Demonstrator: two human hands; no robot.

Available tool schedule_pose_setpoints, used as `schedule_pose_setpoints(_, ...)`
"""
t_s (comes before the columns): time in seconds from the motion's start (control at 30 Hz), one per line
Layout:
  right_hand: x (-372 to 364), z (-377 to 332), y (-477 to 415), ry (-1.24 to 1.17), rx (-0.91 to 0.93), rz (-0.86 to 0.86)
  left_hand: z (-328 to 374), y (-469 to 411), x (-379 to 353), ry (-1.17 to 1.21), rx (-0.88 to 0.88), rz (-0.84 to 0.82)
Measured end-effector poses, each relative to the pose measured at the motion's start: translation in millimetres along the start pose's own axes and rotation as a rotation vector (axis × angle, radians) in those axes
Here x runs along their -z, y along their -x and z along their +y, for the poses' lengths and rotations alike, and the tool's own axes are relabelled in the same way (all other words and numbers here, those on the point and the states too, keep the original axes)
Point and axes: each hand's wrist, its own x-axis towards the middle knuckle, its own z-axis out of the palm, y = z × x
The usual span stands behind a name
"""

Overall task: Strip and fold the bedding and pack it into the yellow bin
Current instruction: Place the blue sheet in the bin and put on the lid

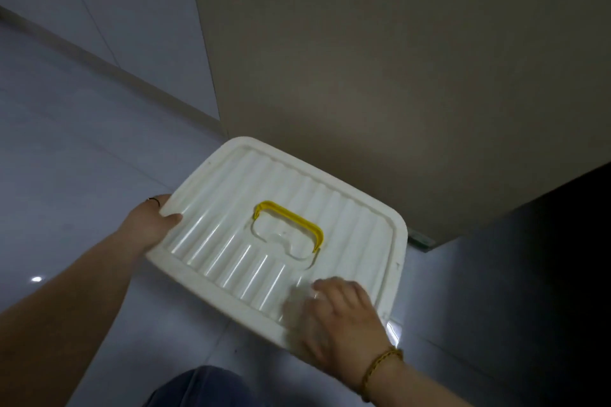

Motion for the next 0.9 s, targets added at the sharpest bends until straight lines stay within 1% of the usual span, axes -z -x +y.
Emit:
schedule_pose_setpoints(0.03,4.8,9.6,-2.4,-0.044,-0.259,0.091,-5.9,-0.3,-0.3,0.032,0.007,-0.006)
schedule_pose_setpoints(0.07,12.1,18.8,-5.2,-0.146,-0.593,0.136,-10.3,0.5,-0.9,0.083,0.029,-0.021)
schedule_pose_setpoints(0.1,18.5,29.3,-7.3,-0.369,-0.974,0.072,-14.5,1.2,-2.1,0.147,0.076,-0.032)
schedule_pose_setpoints(0.13,20.9,38.0,-5.6,-0.662,-1.333,-0.015,-15.9,4.3,-4.0,0.219,0.124,-0.035)
schedule_pose_setpoints(0.17,18.5,46.7,2.0,-0.924,-1.581,-0.072,-16.9,5.4,-7.9,0.277,0.155,-0.022)
schedule_pose_setpoints(0.2,16.2,54.1,8.3,-1.091,-1.696,-0.126,-17.9,5.8,-11.6,0.306,0.165,0.009)
schedule_pose_setpoints(0.23,13.9,58.2,12.8,-1.184,-1.727,-0.205,-18.9,4.7,-16.0,0.294,0.159,0.049)
schedule_pose_setpoints(0.27,11.1,59.1,14.6,-1.266,-1.708,-0.270,-18.5,6.1,-18.3,0.263,0.152,0.089)
schedule_pose_setpoints(0.3,7.2,60.2,15.3,-1.339,-1.672,-0.305,-17.2,7.0,-20.0,0.236,0.147,0.117)
schedule_pose_setpoints(0.33,3.6,60.4,14.9,-1.374,-1.651,-0.306,-15.4,7.8,-21.4,0.217,0.140,0.134)
schedule_pose_setpoints(0.4,-2.8,62.6,14.1,-1.386,-1.662,-0.258,-13.1,7.2,-22.8,0.189,0.123,0.143)
schedule_pose_setpoints(0.47,-1.4,65.9,12.1,-1.366,-1.684,-0.174,-7.4,7.8,-25.6,0.187,0.100,0.151)
schedule_pose_setpoints(0.6,3.8,88.4,8.3,-1.197,-1.707,-0.007,11.8,6.9,-43.8,0.246,0.078,0.109)
schedule_pose_setpoints(0.7,8.5,104.1,3.2,-1.150,-1.741,0.183,28.0,0.1,-58.8,0.302,0.048,0.083)
schedule_pose_setpoints(0.73,9.6,106.9,1.2,-1.155,-1.760,0.224,32.0,-1.8,-61.7,0.308,0.047,0.081)
schedule_pose_setpoints(0.8,7.8,110.4,-0.7,-1.157,-1.775,0.221,35.9,-6.6,-63.6,0.308,0.046,0.067)
schedule_pose_setpoints(0.9,7.3,111.0,-0.9,-1.113,-1.784,0.159,39.6,-12.9,-57.0,0.299,0.057,0.000)
